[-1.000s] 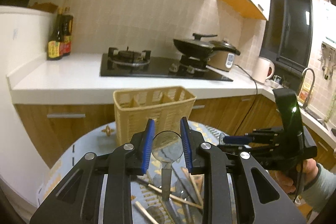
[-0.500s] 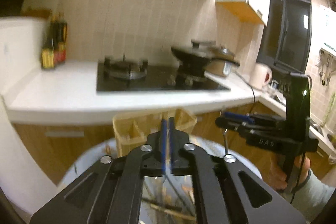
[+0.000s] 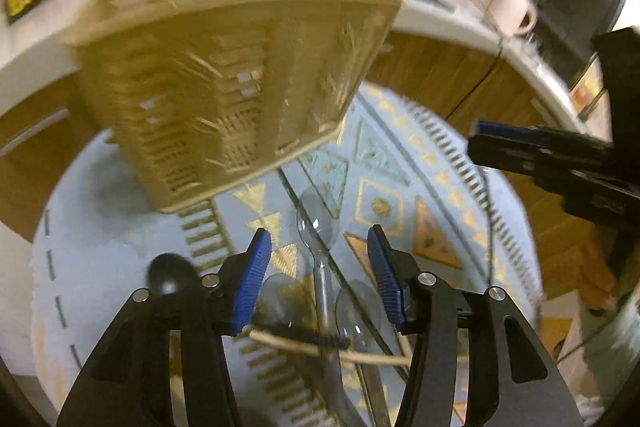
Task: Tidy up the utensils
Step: 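Carry both clear spoons to the beige basket and open both tools inside it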
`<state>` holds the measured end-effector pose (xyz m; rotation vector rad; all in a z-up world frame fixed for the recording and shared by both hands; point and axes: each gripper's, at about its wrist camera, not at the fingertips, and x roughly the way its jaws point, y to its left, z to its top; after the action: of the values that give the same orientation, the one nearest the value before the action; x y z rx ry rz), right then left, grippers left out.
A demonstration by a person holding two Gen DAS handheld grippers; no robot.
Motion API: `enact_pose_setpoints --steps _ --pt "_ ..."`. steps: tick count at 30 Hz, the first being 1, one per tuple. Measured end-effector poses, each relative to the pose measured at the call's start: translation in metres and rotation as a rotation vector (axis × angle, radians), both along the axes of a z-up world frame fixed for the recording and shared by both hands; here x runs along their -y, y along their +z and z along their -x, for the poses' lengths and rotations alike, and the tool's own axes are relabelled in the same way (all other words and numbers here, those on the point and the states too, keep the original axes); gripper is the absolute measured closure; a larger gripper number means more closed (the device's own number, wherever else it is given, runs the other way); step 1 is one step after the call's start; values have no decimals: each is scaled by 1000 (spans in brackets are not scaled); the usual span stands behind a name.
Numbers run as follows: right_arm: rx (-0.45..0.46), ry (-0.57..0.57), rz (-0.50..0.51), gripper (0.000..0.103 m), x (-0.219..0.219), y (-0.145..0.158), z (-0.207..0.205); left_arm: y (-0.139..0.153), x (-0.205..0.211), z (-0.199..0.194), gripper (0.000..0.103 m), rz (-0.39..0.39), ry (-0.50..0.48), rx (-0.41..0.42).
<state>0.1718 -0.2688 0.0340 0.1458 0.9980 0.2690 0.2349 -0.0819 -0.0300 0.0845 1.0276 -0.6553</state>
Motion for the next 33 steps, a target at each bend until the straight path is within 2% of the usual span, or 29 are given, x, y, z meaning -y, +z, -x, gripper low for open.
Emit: enact_pose_setpoints --steps 3,7,12,13,14,16,18,22,28,33 --pt "-23 4 -5 72 5 -12 2 -15 18 -13 53 -70 3 -13" --pt "-34 6 -7 72 10 -17 0 -28 31 -21 53 -120 -11 -42" --pt "-49 12 -8 72 13 -22 -1 -30 42 -20 56 -178 -4 -16" --pt "-50 14 -6 72 14 -23 -1 -30 44 -21 60 -187 2 -11" --pt "-50 15 -5 72 13 -22 -1 -29 46 -21 70 -213 9 0" --pt "-44 17 -2 72 13 -20 0 -28 48 -23 72 -230 15 1" --pt "-32 20 -2 72 12 -17 2 -26 46 -24 73 -209 23 -7" --pt "2 28 -10 72 10 -7 8 -4 31 -11 73 -127 35 60" --pt "127 34 -35 72 8 29 18 66 -4 18 73 91 45 237" --pt "261 8 -49 72 5 68 20 115 -17 35 73 213 92 392"
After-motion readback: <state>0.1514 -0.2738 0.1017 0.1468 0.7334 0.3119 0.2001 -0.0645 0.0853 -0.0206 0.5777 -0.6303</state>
